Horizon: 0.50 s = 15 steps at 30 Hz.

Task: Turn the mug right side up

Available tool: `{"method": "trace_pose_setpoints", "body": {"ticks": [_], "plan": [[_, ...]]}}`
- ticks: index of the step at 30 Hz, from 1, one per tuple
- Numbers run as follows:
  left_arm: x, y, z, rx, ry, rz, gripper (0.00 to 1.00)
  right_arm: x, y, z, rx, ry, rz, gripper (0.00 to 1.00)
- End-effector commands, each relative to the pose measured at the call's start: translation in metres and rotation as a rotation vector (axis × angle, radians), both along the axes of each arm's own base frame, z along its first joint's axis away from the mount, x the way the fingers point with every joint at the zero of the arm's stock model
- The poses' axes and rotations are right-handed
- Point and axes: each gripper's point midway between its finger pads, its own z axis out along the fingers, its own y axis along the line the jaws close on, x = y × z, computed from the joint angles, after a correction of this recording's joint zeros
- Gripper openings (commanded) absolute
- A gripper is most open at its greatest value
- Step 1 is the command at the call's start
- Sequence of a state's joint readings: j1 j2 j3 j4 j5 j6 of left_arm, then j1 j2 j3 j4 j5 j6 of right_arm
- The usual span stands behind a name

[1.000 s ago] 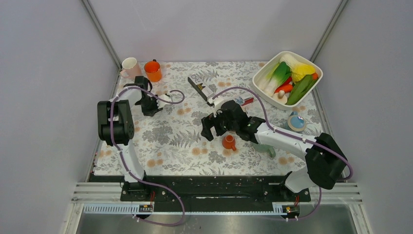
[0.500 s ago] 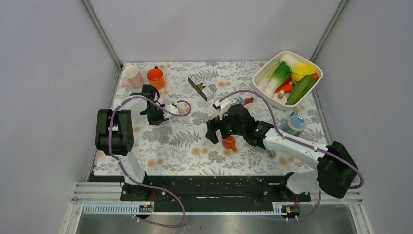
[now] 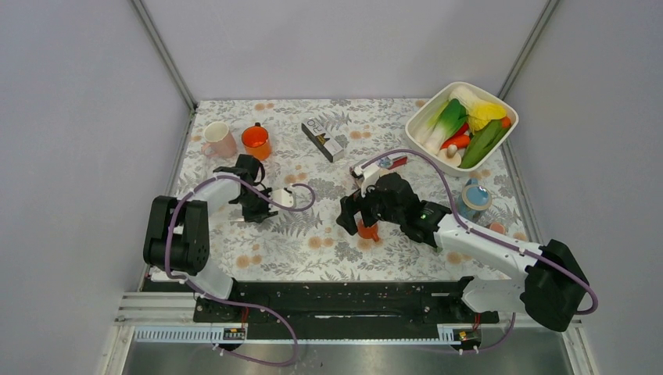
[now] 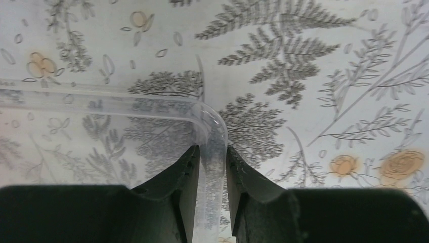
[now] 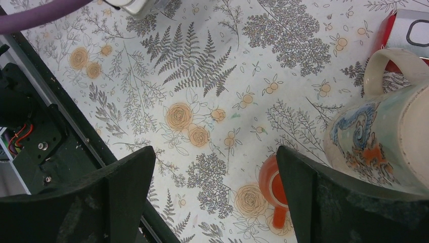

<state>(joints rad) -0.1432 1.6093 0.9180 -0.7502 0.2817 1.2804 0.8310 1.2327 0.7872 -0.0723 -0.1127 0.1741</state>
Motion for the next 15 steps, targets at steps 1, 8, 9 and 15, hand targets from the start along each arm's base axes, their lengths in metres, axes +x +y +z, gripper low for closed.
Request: {"method": "trace_pose_setpoints", "body": {"ticks": [1, 8, 9, 15], "plan": [[-0.043, -0.011, 0.000, -0.052, 0.114, 0.007, 0.35, 0.004, -0.004, 0.015, 0.044, -0.039, -0.037, 0.99], [-0.044, -0.015, 0.027, -0.078, 0.109, 0.042, 0.60, 0.002, -0.007, 0.017, 0.052, -0.044, -0.042, 1.00], [-0.042, -0.016, 0.034, -0.086, 0.096, 0.058, 0.64, 0.002, -0.008, 0.017, 0.051, -0.046, -0.042, 0.99], [-0.019, -0.020, 0.100, -0.127, 0.007, 0.173, 0.81, 0.003, -0.008, 0.016, 0.042, -0.054, -0.038, 1.00]]}}
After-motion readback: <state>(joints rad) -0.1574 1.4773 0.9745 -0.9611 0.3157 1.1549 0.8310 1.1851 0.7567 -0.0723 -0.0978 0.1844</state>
